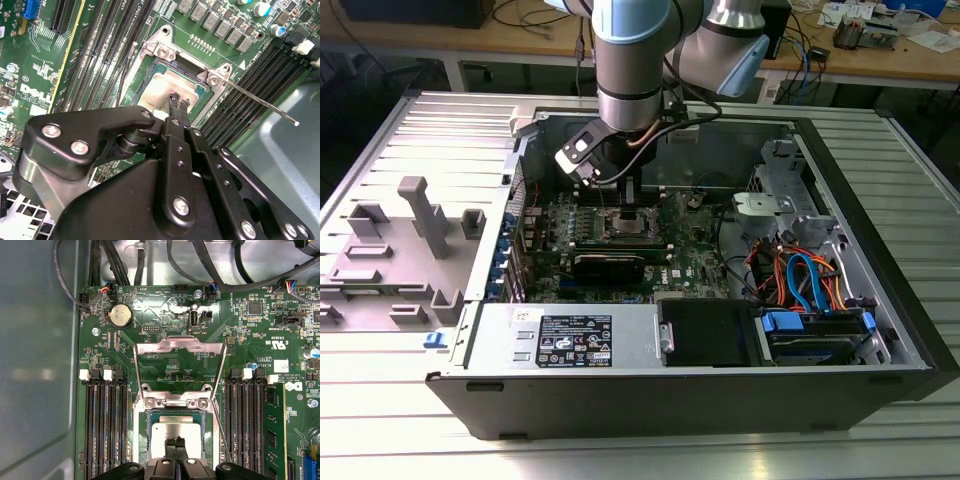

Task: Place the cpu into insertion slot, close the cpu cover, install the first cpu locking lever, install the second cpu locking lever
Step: 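Close the cpu cover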

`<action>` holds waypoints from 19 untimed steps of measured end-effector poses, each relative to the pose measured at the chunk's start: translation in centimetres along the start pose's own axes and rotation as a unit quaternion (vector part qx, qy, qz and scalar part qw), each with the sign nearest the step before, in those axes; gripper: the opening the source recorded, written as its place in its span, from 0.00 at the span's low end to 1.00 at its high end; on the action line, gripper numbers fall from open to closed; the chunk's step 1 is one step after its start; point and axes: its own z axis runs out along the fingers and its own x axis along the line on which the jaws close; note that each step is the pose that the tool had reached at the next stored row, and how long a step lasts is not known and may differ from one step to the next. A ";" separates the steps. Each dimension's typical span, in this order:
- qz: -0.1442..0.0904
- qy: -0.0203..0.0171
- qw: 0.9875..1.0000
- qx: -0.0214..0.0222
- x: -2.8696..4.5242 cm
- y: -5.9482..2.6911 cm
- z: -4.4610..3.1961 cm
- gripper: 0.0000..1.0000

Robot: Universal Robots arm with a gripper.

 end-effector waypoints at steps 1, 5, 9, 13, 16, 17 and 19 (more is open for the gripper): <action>0.000 0.000 1.000 0.000 0.00 0.00 0.00 0.11; 0.000 0.000 1.000 0.000 0.01 0.02 -0.32 0.11; 0.000 0.000 1.000 0.001 0.00 0.20 -0.35 0.11; 0.000 0.000 1.000 0.001 -0.01 0.63 -0.31 0.11; 0.000 -0.001 1.000 0.001 0.00 0.66 -0.76 0.11; 0.000 -0.001 1.000 0.001 0.00 0.66 -0.93 0.11; 0.000 -0.001 1.000 0.001 0.01 0.68 -1.32 0.11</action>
